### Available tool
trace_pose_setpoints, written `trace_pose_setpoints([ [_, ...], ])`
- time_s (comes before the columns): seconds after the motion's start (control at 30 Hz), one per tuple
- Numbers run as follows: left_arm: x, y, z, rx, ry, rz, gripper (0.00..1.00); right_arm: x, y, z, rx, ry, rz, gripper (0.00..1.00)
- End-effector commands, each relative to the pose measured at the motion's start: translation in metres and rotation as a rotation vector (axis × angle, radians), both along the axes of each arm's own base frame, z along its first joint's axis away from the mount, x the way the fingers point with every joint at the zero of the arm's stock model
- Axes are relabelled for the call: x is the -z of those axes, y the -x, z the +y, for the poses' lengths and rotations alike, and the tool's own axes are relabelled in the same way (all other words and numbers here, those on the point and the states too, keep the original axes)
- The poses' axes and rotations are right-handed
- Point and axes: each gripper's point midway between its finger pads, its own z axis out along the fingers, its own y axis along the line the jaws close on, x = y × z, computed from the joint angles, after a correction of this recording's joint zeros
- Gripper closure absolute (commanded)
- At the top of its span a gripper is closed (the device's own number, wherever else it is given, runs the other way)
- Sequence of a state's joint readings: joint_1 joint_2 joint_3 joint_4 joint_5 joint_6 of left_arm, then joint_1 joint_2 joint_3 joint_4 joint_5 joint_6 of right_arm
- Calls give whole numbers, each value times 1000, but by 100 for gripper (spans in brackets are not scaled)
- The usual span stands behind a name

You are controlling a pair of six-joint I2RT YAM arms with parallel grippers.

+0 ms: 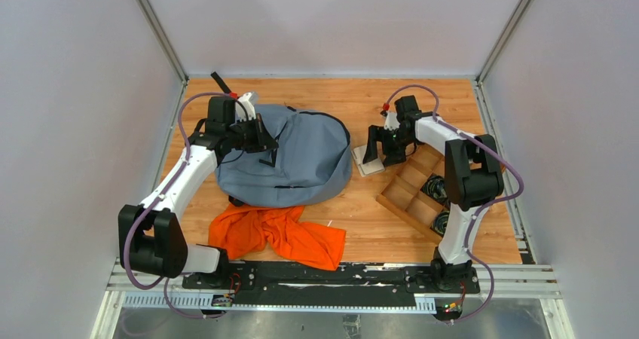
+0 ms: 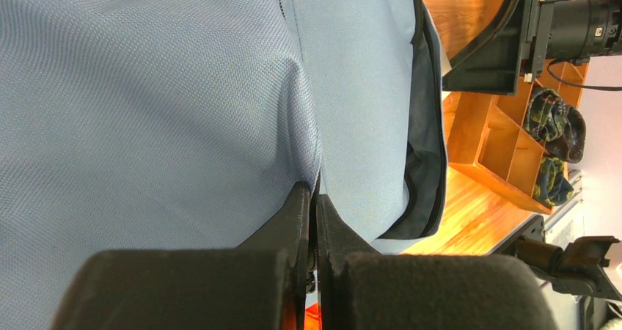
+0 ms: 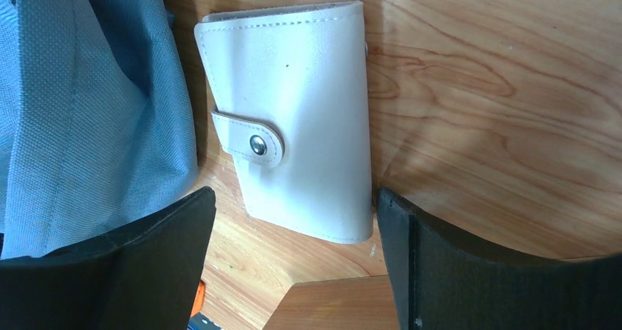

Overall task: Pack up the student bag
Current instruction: Pick up the personal item from the center of the board.

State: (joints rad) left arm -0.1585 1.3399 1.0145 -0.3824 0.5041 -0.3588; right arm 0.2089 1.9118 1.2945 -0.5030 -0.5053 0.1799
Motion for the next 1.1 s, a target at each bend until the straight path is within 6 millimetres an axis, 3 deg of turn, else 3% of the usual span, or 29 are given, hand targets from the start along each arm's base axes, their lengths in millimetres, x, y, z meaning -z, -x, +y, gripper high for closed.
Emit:
trace_pose_setpoints([
  [0.0,-3,4,-6,31,19,16,100,8,12,-2,10,-11,57,15],
  [0.13,-4,3,-6,31,19,14,100,14,7,-13,57,21,69,22],
  [0.27,-3,3,-5,29,12,15,100,21,5,-21,95,16,94,42],
  [0.43,-2,2,-6,29,15,19,100,32,8,-26,103,39,119,48],
  [0.6,-1,2,-5,27,10,21,100,36,10,-26,109,20,131,75],
  [0.77,0,4,-4,26,6,24,100,18,5,-25,131,-10,97,99],
  [1.07,-13,2,-5,25,18,1,100,-48,1,-27,163,-37,-61,100],
])
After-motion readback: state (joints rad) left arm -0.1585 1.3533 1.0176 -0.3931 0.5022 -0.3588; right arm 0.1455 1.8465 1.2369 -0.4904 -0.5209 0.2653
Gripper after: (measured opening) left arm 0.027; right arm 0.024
